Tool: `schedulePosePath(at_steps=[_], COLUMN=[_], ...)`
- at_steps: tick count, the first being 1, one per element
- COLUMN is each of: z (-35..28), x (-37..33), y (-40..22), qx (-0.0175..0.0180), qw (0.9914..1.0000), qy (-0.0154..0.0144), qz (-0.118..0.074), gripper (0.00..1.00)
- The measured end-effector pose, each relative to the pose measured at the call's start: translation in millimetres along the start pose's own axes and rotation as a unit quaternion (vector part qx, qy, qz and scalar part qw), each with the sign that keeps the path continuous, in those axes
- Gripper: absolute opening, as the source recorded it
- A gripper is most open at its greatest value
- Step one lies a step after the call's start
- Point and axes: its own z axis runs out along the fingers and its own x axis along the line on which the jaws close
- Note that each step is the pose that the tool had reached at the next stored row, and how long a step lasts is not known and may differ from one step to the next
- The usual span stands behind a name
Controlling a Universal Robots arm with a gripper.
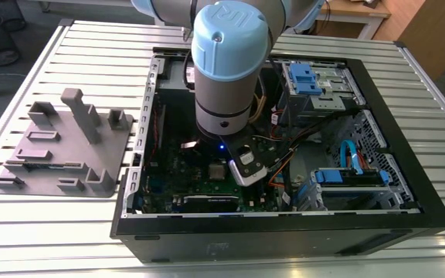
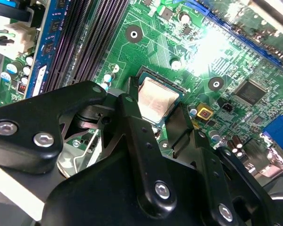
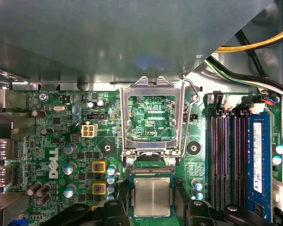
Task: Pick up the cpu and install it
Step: 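Place the cpu into insertion slot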
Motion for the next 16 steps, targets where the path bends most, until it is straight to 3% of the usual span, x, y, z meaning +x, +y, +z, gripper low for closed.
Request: schedulePosePath(at_steps=[2,3,16], z=[0.1,0.1,-3.5], x=[0.0,0.0,-0.1], y=[0.0,0.0,0.1], qx=[0.0,0.0,-0.0001], qw=[1.0,1.0,1.0], qy=[0.0,0.0,0.0], qz=[0.0,0.0,0.0], gripper=[0.48,0.54,0.54])
